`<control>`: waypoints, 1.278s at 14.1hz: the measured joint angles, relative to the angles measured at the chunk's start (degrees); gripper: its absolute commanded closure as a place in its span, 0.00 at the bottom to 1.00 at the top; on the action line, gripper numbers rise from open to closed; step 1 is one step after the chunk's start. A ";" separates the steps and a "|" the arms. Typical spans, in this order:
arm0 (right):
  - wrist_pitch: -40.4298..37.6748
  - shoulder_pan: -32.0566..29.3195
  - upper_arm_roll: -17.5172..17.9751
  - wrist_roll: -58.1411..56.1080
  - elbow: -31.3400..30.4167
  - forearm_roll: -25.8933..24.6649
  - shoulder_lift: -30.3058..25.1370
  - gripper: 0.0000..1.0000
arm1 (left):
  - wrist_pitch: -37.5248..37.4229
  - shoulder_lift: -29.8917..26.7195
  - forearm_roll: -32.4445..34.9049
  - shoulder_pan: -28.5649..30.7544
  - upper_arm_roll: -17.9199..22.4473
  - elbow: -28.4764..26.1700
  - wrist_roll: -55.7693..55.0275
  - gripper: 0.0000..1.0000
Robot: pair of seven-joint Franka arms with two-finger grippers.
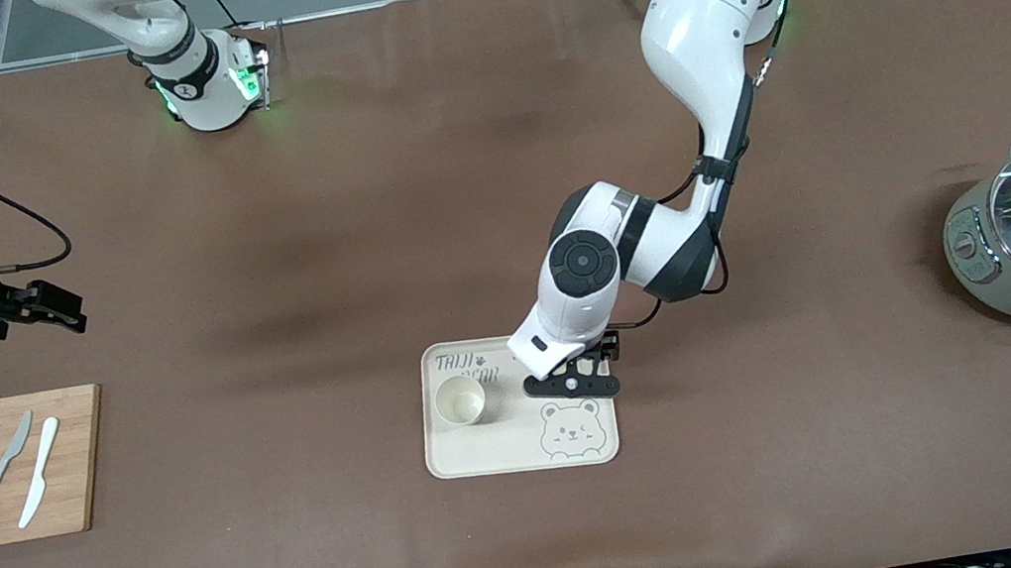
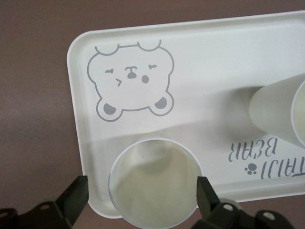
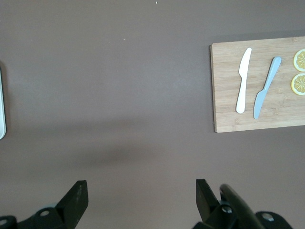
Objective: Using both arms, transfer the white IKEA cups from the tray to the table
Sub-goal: 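Close the left gripper on the rim of the white cup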
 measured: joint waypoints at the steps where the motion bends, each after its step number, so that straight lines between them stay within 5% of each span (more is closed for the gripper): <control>1: 0.00 0.01 0.02 0.00 0.00 0.00 0.01 0.00 | 0.00 0.05 0.00 0.01 0.03 0.00 0.00 0.00; 18: 0.00 0.15 0.11 0.01 0.00 0.00 0.05 0.00 | 0.29 0.25 0.00 1.20 0.46 -0.49 0.41 0.00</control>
